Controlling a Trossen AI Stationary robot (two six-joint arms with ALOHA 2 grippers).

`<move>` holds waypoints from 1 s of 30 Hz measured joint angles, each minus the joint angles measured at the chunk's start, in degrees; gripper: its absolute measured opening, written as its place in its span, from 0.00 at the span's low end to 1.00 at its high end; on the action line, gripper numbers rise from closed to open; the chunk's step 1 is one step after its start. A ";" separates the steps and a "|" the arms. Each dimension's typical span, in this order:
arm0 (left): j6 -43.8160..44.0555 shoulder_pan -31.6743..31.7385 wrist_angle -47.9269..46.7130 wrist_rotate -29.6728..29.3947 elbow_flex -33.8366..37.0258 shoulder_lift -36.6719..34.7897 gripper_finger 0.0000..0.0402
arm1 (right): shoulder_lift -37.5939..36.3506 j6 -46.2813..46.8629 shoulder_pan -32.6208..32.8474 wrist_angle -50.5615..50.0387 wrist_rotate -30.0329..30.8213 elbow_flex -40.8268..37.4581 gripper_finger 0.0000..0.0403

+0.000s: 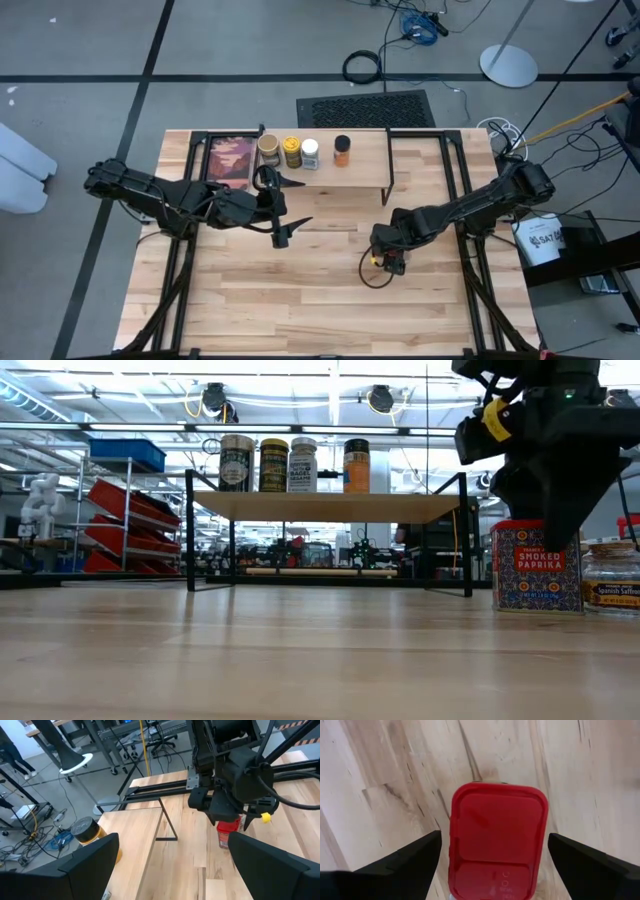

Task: Shelf spices
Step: Put the red seasoning can on the shelf

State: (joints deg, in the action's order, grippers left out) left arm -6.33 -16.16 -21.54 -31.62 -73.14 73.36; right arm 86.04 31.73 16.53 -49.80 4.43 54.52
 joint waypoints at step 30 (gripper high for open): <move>0.00 0.00 -0.02 -0.02 0.00 0.00 0.96 | -0.15 1.29 -0.44 -1.43 -1.81 6.49 0.55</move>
State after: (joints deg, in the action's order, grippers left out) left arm -6.33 -16.16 -21.56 -31.64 -73.14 73.36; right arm 85.89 33.01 16.10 -51.23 2.61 61.01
